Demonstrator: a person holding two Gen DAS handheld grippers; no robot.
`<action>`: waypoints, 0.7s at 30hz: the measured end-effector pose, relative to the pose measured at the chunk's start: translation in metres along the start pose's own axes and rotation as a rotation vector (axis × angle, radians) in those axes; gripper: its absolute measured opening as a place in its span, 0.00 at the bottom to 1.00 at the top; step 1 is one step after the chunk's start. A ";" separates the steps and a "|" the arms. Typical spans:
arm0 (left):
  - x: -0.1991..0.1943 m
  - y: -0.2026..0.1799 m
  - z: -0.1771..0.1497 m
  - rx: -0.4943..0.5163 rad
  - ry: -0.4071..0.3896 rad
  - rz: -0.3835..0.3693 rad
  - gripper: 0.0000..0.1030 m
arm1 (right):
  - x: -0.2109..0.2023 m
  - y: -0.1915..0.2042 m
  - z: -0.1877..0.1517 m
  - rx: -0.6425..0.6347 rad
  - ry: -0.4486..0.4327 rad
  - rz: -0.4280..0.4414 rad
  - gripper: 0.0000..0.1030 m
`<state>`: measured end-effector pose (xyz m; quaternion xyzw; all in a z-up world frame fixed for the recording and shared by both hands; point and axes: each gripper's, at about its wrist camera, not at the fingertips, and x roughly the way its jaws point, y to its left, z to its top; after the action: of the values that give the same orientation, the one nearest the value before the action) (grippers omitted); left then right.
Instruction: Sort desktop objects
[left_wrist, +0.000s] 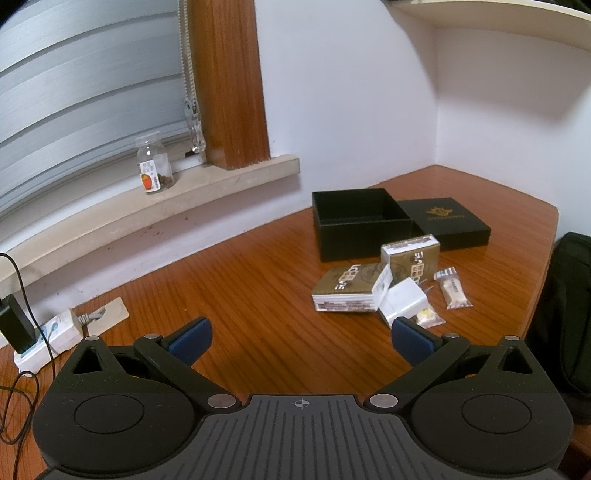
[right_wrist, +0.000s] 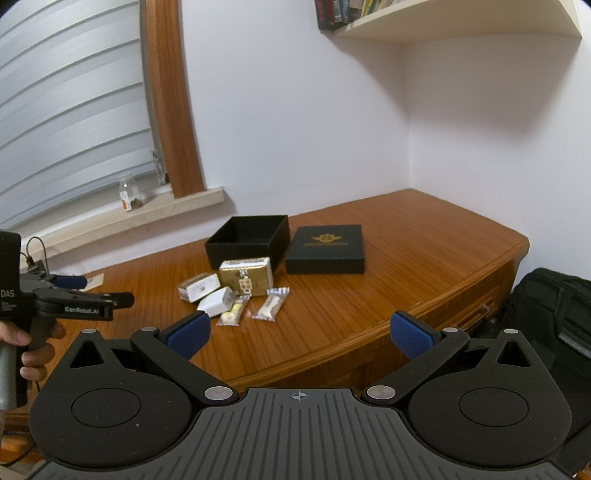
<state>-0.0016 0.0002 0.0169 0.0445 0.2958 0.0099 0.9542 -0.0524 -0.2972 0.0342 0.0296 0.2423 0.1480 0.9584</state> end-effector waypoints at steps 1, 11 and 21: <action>0.000 0.000 0.000 0.000 0.000 0.000 1.00 | 0.000 0.000 0.000 0.000 0.000 -0.001 1.00; 0.000 0.000 0.000 0.000 -0.001 0.000 1.00 | 0.001 0.000 -0.001 0.000 0.002 -0.001 1.00; -0.001 -0.001 0.000 0.002 0.000 -0.001 1.00 | 0.001 0.003 -0.002 0.001 0.002 -0.008 1.00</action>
<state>-0.0023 -0.0009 0.0169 0.0454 0.2956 0.0089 0.9542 -0.0532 -0.2945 0.0325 0.0290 0.2433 0.1443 0.9587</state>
